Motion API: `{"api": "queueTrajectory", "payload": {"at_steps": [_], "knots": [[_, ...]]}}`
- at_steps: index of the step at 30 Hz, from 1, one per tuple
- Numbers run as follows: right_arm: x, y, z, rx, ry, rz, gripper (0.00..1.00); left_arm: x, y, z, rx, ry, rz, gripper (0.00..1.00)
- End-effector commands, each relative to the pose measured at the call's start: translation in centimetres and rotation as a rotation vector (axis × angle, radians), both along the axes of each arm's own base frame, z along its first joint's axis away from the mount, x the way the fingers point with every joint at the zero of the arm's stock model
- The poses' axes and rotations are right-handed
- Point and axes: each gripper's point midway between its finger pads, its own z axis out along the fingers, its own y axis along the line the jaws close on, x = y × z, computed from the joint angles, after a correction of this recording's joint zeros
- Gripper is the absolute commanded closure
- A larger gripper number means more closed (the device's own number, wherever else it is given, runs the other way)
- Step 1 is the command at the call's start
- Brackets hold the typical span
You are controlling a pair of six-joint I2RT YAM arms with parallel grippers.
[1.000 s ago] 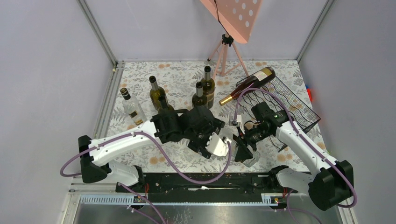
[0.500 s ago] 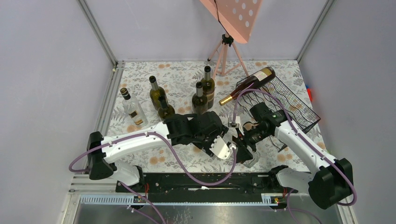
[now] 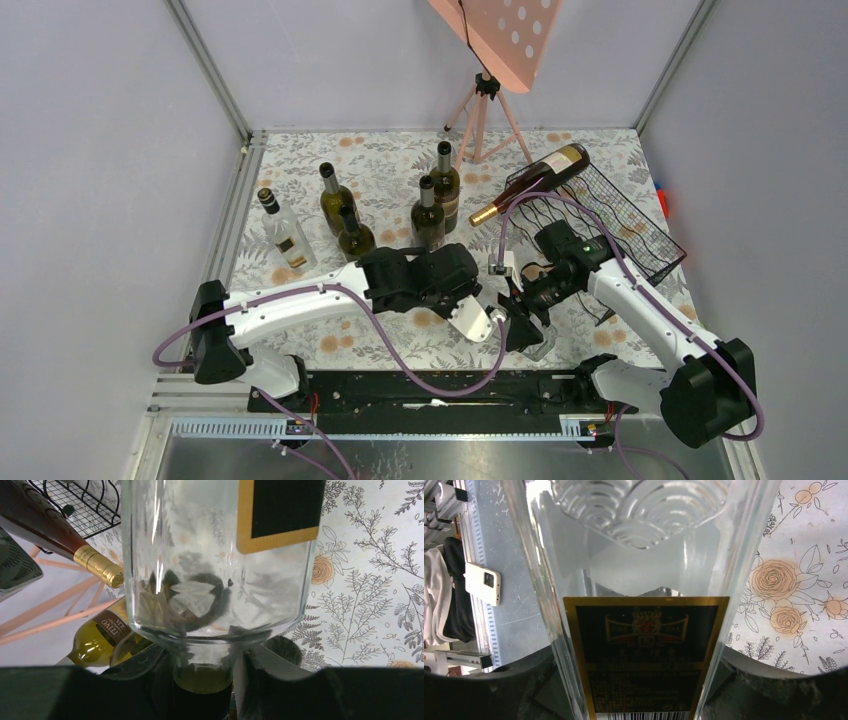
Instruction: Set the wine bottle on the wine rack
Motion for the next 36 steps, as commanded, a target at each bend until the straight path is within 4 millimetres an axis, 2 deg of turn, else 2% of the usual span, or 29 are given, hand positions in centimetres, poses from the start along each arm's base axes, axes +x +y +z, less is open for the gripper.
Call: {"api": "queueTrajectory", "payload": {"at_steps": [1, 3, 6, 7, 9, 14, 20, 25, 31, 36], "knots": [[0.0, 1.6, 2.7, 0.132, -0.025, 0.046, 0.98, 0.6, -0.8, 0.4, -0.05, -0.019, 0.052, 1.0], [0.1, 1.6, 2.7, 0.126, -0.023, 0.043, 0.86, 0.5, -0.8, 0.4, -0.067, -0.005, 0.066, 1.0], [0.3, 1.5, 2.6, 0.106, -0.025, 0.034, 0.61, 0.3, -0.8, 0.3, -0.105, 0.011, 0.088, 1.0], [0.5, 1.4, 2.5, 0.098, -0.03, 0.031, 0.44, 0.2, -0.7, 0.3, -0.12, 0.019, 0.095, 1.0], [0.6, 1.3, 2.4, 0.083, -0.035, 0.025, 0.26, 0.1, -0.6, 0.3, -0.156, 0.042, 0.114, 1.0], [1.2, 0.9, 2.1, 0.038, -0.05, 0.004, 0.01, -0.1, -0.3, 1.1, -0.255, 0.114, 0.155, 1.0], [2.5, -0.1, 2.0, -0.054, -0.118, -0.047, 0.0, -0.1, 0.4, 0.9, -0.319, 0.208, 0.209, 1.0], [5.0, -1.6, 2.9, -0.098, -0.248, -0.143, 0.01, 0.3, 1.9, -0.4, -0.332, 0.26, 0.273, 1.0], [8.4, -3.8, 5.0, -0.121, -0.346, -0.297, 0.01, 0.7, 2.8, -0.6, -0.409, 0.303, 0.364, 1.0], [10.9, -5.4, 7.8, -0.086, -0.44, -0.456, 0.0, 1.3, 1.8, -1.4, -0.497, 0.36, 0.484, 1.0]]}}
